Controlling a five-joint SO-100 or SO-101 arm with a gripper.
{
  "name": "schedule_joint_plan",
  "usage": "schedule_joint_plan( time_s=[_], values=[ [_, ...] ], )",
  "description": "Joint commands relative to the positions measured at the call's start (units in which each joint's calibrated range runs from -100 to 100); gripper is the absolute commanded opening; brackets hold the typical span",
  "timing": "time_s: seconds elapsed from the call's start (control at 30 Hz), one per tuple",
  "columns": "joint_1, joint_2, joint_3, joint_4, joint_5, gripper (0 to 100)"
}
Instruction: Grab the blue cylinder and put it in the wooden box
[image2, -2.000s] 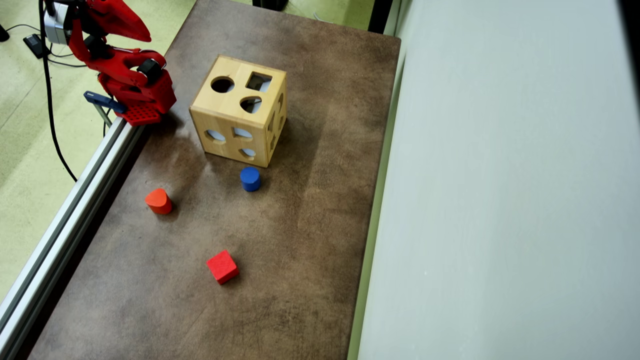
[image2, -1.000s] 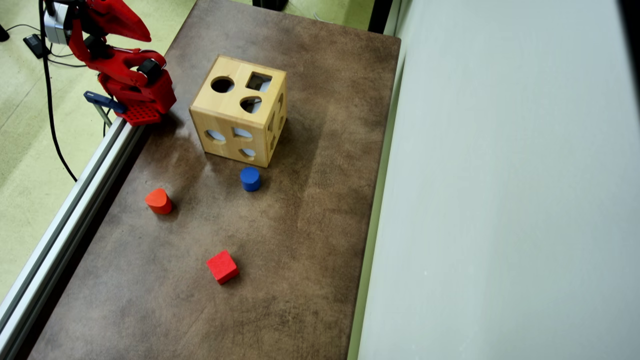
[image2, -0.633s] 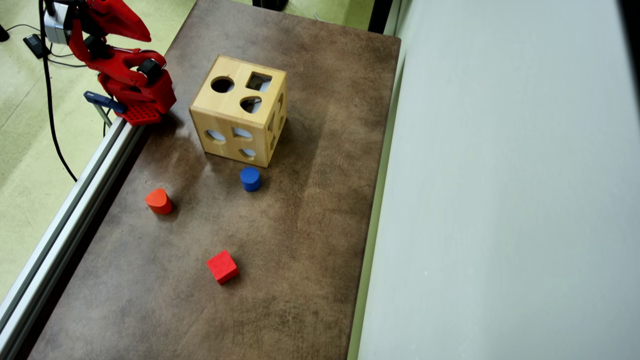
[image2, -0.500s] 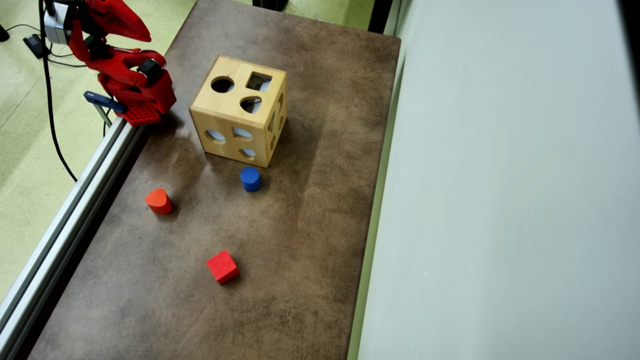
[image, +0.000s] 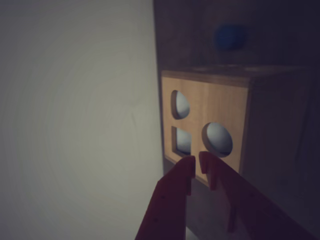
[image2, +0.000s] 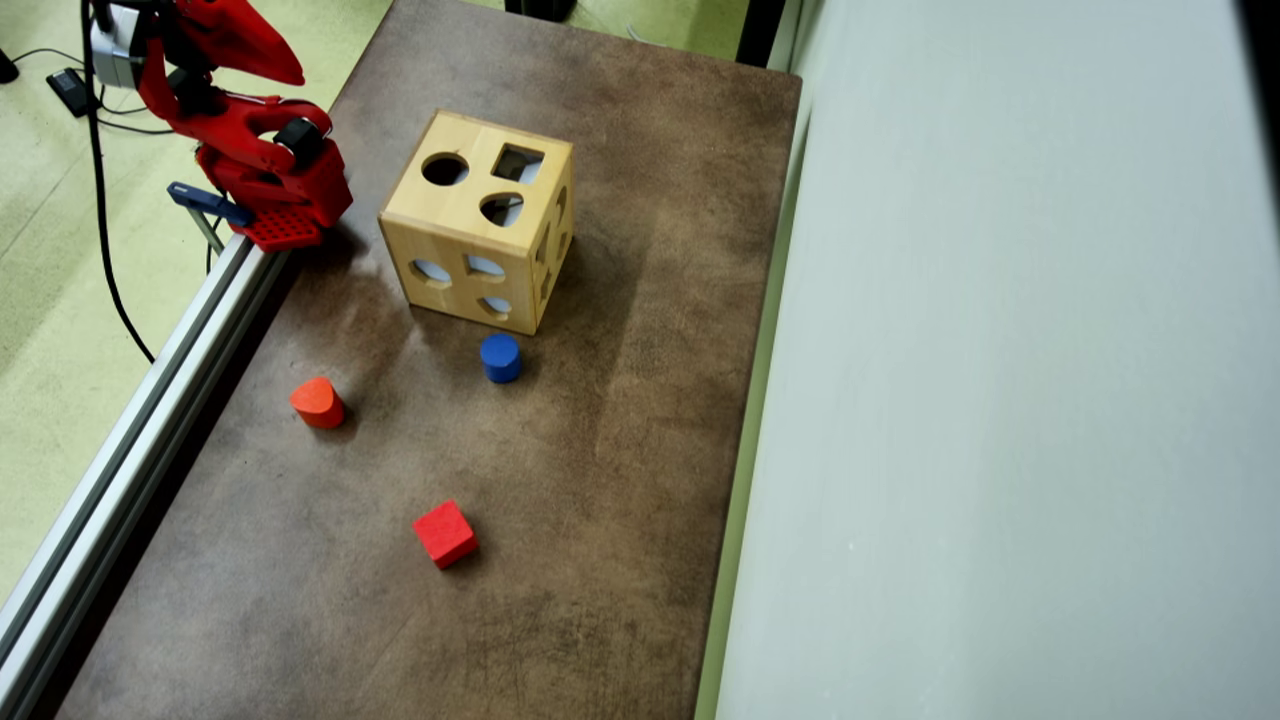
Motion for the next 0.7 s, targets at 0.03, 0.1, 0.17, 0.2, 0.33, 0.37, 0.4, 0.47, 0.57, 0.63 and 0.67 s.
schedule_joint_plan(
  time_s=[0.03, 0.1, 0.17, 0.2, 0.33, 0.37, 0.4, 0.47, 0.57, 0.63, 0.67],
  values=[
    [0.3, 24.4, -13.8, -0.2, 0.0, 3],
    [0.3, 32.2, -20.4, -0.2, 0.0, 3],
    [0.4, 39.7, -25.9, -0.2, 0.2, 3],
    [0.4, 43.4, -27.9, -0.2, 0.3, 3],
    [1.5, 57.0, -31.3, -0.2, 0.3, 3],
    [2.7, 60.3, -31.4, -0.3, 0.3, 3],
    [4.0, 63.2, -31.4, -0.8, 0.3, 3],
    [7.2, 68.8, -31.4, -3.5, 0.3, 3],
    [12.1, 74.4, -31.4, -9.7, 0.4, 3],
    [14.3, 77.3, -31.4, -14.1, 0.4, 3],
    [14.8, 78.4, -31.4, -15.8, 0.4, 3]
  ],
)
